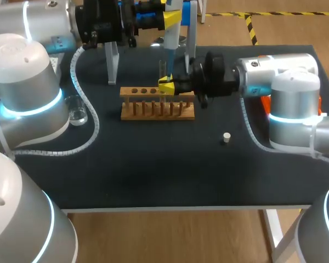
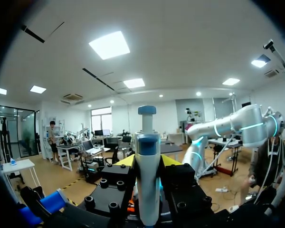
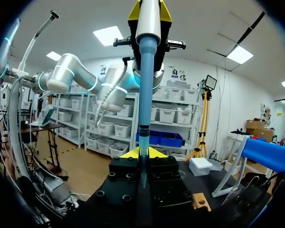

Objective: Invert the test tube, pick up the pipette, mount the tip to pipette, aspirate from beaker and dispense into the tube, eject the tip, return the pipette, and cap with the stopper.

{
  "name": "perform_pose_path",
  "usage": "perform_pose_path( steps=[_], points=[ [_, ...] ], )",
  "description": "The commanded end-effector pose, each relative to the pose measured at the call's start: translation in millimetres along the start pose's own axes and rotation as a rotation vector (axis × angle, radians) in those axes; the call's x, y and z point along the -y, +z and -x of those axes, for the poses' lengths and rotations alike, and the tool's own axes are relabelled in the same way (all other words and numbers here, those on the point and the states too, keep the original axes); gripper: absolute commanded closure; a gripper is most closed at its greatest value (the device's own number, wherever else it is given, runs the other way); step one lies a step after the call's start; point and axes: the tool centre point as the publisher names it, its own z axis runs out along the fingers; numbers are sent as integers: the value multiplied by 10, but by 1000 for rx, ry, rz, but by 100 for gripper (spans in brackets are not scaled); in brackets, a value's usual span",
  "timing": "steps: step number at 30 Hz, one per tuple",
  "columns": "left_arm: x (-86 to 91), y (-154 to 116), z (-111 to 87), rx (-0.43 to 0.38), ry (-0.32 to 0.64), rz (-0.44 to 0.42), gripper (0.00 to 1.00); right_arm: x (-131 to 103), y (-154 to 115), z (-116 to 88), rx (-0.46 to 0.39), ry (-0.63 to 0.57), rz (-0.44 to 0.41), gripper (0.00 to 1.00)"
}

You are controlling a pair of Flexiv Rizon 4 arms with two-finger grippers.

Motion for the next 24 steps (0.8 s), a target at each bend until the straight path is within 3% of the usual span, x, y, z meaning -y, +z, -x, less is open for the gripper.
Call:
perform_pose_path(
  steps=[1, 2, 3, 13, 24],
  points=[
    [-119, -13, 1, 0, -1, 1, 100, -87, -18, -38, -3, 4, -18, 69],
    [-119, -13, 1, 0, -1, 1, 100, -67, -20, -48, -2, 5, -22, 42],
    [-119, -13, 1, 0, -1, 1, 100, -53, -26, -60, -2, 5, -26, 0],
    [-119, -13, 1, 0, -1, 1, 100, 143, -247, -175, 0, 25, -71, 0],
    [-119, -13, 1, 0, -1, 1, 100, 343, -702, -475, 5, 21, -177, 0]
  ],
)
